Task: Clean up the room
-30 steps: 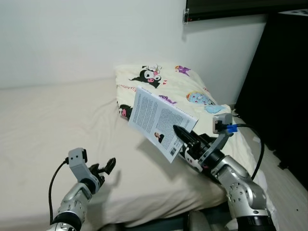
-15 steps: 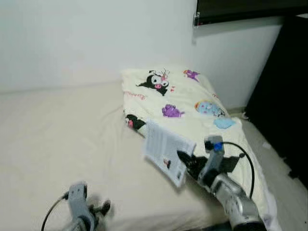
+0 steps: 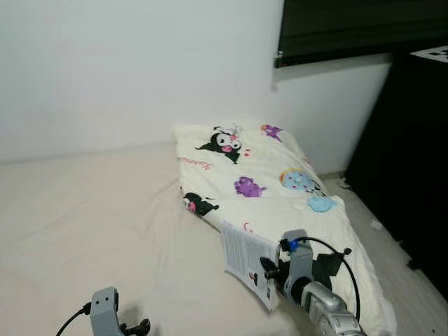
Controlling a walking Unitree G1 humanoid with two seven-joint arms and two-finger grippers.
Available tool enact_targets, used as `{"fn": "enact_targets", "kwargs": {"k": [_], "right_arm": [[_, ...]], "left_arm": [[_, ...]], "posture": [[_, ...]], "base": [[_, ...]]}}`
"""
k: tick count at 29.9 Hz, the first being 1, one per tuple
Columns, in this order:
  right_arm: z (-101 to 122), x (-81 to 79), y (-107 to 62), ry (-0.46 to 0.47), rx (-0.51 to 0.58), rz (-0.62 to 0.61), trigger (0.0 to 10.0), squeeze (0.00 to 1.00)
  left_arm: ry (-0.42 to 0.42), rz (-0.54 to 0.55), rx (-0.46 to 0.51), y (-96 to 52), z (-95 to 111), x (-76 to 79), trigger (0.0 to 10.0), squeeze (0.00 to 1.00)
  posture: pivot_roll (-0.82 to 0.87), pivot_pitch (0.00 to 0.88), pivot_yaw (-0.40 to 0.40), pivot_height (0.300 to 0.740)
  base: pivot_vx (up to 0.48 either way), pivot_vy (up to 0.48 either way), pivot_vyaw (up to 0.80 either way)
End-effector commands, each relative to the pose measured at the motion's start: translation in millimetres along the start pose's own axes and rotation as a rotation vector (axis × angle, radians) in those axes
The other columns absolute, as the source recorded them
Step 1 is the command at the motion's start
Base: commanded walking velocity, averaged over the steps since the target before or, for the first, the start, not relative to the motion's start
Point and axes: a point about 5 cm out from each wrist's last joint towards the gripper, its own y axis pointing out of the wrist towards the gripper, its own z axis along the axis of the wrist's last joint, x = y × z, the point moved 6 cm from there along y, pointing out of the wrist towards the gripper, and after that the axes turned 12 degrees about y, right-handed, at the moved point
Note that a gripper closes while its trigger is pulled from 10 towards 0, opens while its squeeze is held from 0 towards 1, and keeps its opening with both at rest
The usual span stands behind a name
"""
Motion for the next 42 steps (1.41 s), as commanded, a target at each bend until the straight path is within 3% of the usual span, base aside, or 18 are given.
{"fn": "enact_targets", "kwargs": {"k": [1, 3, 6, 11, 12, 18, 31, 42], "right_arm": [[-6.7, 2.2, 3.2, -0.091, -0.037, -0.038, 10.0, 0.0], [-11.7, 5.5, 3.3, -0.13, -0.062, -0.059, 10.0, 0.0], [-30.4, 24.1, -2.6, -0.125, -0.119, -0.139, 10.0, 0.0], [-44.6, 38.3, -10.2, -0.121, -0.159, -0.197, 10.0, 0.0], [-53.1, 48.1, -17.0, -0.097, -0.176, -0.238, 10.0, 0.0], [-64.9, 66.6, -30.8, -0.031, -0.19, -0.31, 10.0, 0.0], [-91.0, 71.6, -43.4, 0.041, -0.231, -0.36, 10.0, 0.0], [-86.6, 71.8, -42.8, 0.056, -0.192, -0.358, 10.0, 0.0]], "left_arm": [[-0.013, 0.013, -0.037, -1.0, -7.3, -2.9, 10.0, 0.0], [-0.02, 0.014, -0.045, -0.8, -8.3, -2.5, 10.0, 0.0], [-0.022, 0.018, -0.087, -1.5, -16.4, -1.2, 10.0, 0.0], [-0.003, 0.012, -0.099, -2.6, -20.7, -1.1, 10.0, 0.0], [-0.003, 0.013, -0.102, -3.3, -22.4, -2.2, 10.0, 0.0], [0.006, 0.008, -0.109, -4.6, -26.0, -2.7, 10.0, 0.0], [0.05, -0.013, -0.117, -3.6, -27.4, 4.0, 10.0, 0.0], [0.06, -0.02, -0.12, -4.3, -28.9, 3.8, 10.0, 0.0]], "posture": [[0.02, 0.024, 0.037, 0.731], [0.02, 0.024, 0.037, 0.731], [0.03, 0.022, 0.034, 0.731], [0.03, 0.022, 0.033, 0.731], [0.03, 0.022, 0.033, 0.731], [0.02, 0.022, 0.031, 0.731], [0.02, 0.024, 0.033, 0.731], [0.02, 0.027, 0.036, 0.731]], "base": [[0.0, 0.0, 0.8], [0.0, 0.0, 0.8], [-0.32, 0.0, 0.79], [-0.48, 0.0, 0.78], [0.0, 0.0, 0.77], [0.0, 0.0, 0.77], [0.0, 0.0, 0.77], [0.0, 0.0, 0.77]]}}
